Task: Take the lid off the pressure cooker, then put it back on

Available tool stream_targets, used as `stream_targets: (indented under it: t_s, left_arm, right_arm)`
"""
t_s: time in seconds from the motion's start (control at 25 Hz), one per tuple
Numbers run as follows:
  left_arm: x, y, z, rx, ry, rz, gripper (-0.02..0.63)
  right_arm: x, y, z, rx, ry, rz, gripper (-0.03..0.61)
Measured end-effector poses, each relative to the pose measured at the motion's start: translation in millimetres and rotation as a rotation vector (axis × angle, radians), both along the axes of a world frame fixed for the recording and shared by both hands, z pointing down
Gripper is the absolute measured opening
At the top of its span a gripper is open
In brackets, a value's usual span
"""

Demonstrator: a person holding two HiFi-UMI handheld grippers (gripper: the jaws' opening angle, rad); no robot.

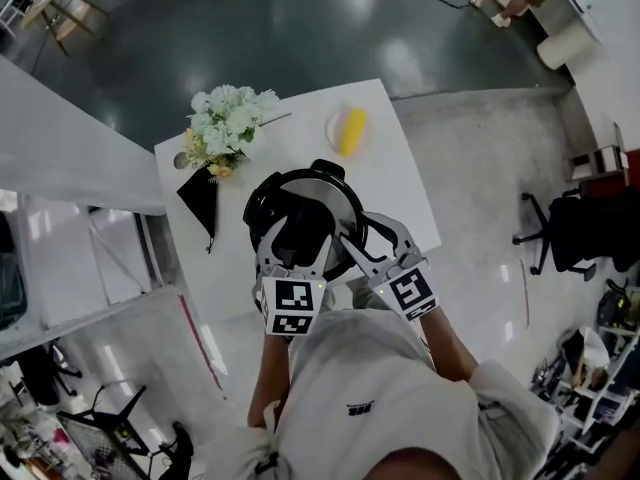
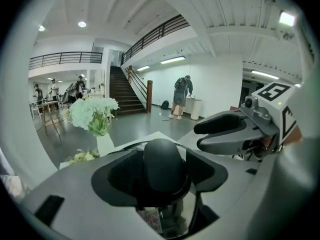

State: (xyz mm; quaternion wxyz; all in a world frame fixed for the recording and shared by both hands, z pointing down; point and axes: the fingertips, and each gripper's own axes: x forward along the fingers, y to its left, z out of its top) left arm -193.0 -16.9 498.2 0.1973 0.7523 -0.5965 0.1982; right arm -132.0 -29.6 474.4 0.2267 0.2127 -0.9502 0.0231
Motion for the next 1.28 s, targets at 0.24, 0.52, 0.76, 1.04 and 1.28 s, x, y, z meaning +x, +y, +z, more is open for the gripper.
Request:
stream_targets:
  t_s: [0.24, 0.52, 0.76, 1.04, 1.28]
  left_arm:
    - [1.0, -5.5, 20.9, -0.109, -0.03, -0.032, 0.325]
    - [6.9, -12.3, 29.2, -0.188, -0.036, -0.037, 0.318]
    - [8.4, -13.4, 30.5, -0.237, -0.015, -0.011, 0.295]
    - [8.4, -13.9, 32.6, -0.247, -0.012, -0.005, 0.293]
    - [8.8, -13.2, 31.8, -0.247, -0.011, 0.031, 0.291]
  right_arm:
    - [-2.7, -14.2, 3.1, -0.021, -0.012, -0.066, 0.181]
    - [-2.7, -22.1, 4.0, -0.055, -0.02, -0.149, 0.181]
    - [-3.9, -21.4, 5.0, -0.071, -0.031, -0.21, 0.181]
    - [-3.5, -22.5, 10.6, -0.08, -0.025, -0.236, 0.181]
    - [-6.7, -18.5, 12.5, -0.068, -0.022, -0.258, 0.181]
